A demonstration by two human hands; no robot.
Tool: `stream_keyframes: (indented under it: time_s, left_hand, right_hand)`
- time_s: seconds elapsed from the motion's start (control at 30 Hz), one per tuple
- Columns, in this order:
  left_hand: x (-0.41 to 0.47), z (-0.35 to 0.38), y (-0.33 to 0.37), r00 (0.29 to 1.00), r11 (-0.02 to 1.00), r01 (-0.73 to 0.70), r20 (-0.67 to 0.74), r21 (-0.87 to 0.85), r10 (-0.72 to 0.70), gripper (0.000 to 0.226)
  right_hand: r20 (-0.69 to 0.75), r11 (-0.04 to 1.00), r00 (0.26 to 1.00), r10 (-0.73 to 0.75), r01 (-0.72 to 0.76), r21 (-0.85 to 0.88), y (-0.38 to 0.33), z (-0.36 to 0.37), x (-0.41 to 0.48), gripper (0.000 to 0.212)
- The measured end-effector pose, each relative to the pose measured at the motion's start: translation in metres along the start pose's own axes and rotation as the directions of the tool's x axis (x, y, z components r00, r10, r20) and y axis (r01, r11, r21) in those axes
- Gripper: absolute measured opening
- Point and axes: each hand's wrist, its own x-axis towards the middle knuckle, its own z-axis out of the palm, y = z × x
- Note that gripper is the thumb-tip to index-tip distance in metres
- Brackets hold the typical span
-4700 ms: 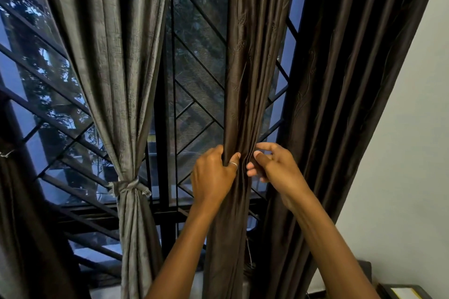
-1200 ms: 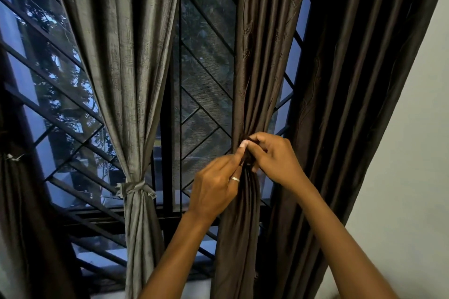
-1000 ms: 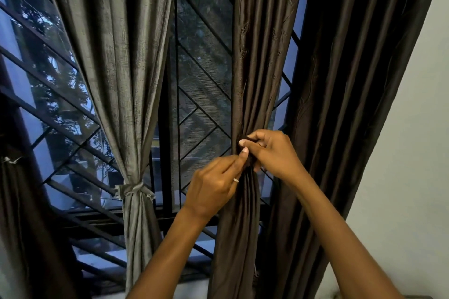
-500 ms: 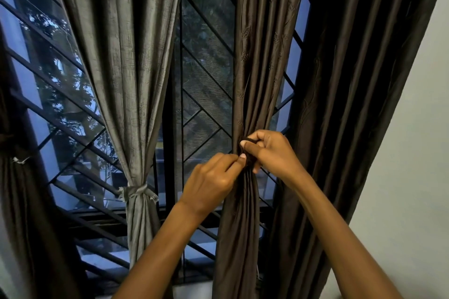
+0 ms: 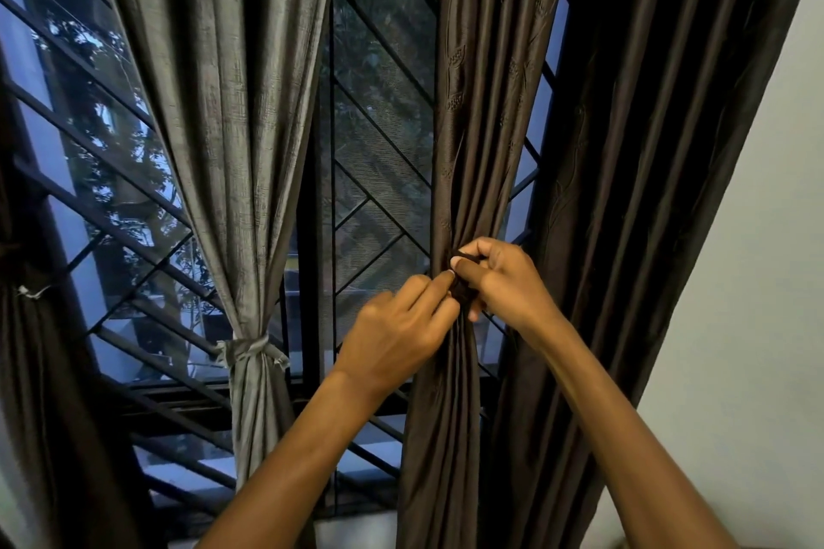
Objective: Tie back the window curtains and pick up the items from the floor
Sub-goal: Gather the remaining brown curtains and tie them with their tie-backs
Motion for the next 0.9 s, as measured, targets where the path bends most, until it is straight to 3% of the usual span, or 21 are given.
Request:
stream_keyframes:
  time_s: [0.13,0.23,0.33,0.5,0.67,0.77,0.9]
  left_hand:
    - [0.008,-0.006,-0.002,0.991,0.998,-0.041,0.127,-0.04,0.046,0.03]
    - [0.017,-0.008,-0.007,0.963,0.986,-0.072,0.249,-0.148,0.108,0.008]
    - [0.028,-0.012,-0.016,0.934,0.934,0.021,0.34,-0.357,0.109,0.02]
    - [0.04,-0.009,-0.033,0.829,0.751,0.306,0.551,-0.586,0.092,0.016]
    - [0.047,-0.003,-0.044,0.709,0.607,0.532,0.702,-0.591,0.062,0.011]
    - [0.055,-0.001,-0.047,0.641,0.544,0.634,0.767,-0.549,0.027,0.011]
    - [0.064,0.001,-0.046,0.548,0.493,0.727,0.836,-0.478,0.002,0.012]
  right_hand:
    - [0.006,0.998,1.0,-0.005,0.005,-0.06,-0.003,-0.002,-0.003,0.012]
    - [0.033,0.999,0.999,0.009,-0.007,-0.051,-0.006,-0.005,-0.009,0.013]
    - [0.042,0.999,0.999,0.011,-0.009,-0.051,-0.01,-0.009,-0.014,0.018]
    - [-0.047,0.982,0.992,-0.115,0.106,-0.157,-0.008,-0.007,-0.02,0.028]
    - [-0.195,0.998,0.979,-0.062,0.065,0.01,-0.001,-0.01,-0.031,0.009]
    - [-0.163,0.984,0.973,-0.165,0.15,-0.101,0.016,-0.002,-0.043,0.003]
    - [-0.098,0.96,0.967,-0.234,0.214,-0.178,0.028,0.016,-0.063,0.032]
